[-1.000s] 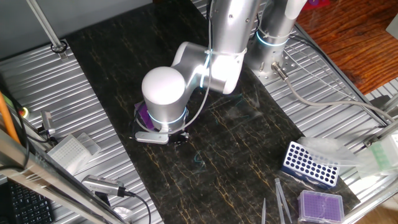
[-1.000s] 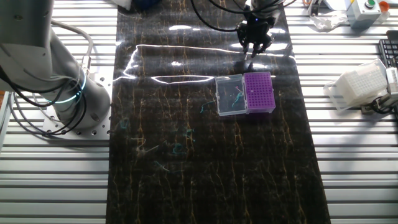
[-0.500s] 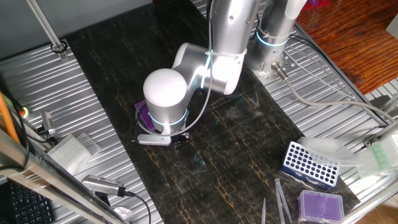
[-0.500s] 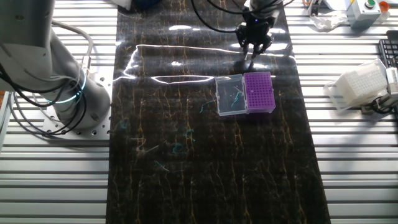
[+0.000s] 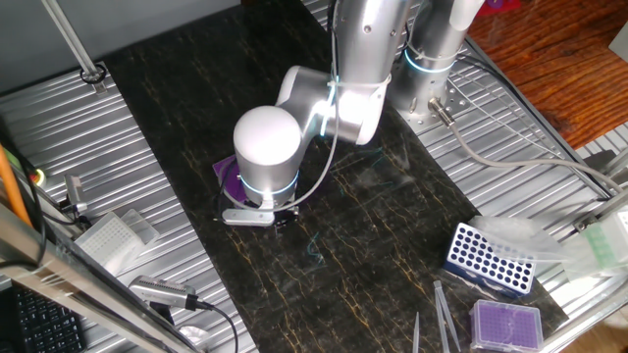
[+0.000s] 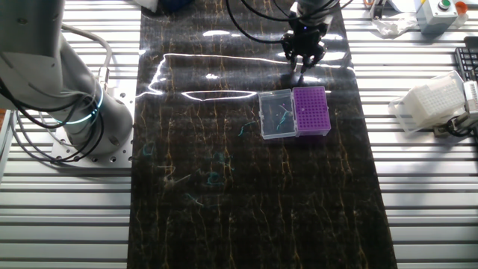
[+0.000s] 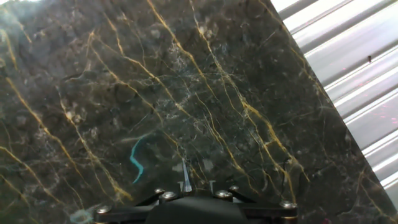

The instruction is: Insert a small pipette tip into the holder for small pipette tips

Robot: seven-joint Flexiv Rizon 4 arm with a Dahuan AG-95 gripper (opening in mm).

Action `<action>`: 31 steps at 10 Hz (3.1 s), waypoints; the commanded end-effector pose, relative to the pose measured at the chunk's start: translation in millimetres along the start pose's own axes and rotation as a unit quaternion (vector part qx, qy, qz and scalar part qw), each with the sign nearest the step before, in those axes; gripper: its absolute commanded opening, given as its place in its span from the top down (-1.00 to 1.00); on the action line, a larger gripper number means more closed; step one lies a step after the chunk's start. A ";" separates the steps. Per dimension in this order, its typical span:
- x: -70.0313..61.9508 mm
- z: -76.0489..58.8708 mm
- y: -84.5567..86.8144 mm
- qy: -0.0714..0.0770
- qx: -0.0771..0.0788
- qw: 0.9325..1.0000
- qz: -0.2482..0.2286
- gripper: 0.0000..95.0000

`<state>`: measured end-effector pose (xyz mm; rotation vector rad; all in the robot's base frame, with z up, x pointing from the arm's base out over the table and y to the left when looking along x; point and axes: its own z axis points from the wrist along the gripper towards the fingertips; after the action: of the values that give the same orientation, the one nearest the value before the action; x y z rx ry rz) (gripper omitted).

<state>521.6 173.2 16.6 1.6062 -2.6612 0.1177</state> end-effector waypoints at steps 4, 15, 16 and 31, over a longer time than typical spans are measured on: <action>-0.3 8.1 -1.4 -0.004 0.007 1.000 0.000 0.60; -11.4 -11.0 -10.5 0.006 -0.048 0.985 0.164 0.60; -14.9 -13.0 -10.5 0.010 -0.051 0.982 0.180 0.60; -61.0 -25.1 -37.9 -0.014 -0.016 0.962 0.272 0.60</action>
<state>585.8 213.2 37.6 0.8303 -3.0265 0.0592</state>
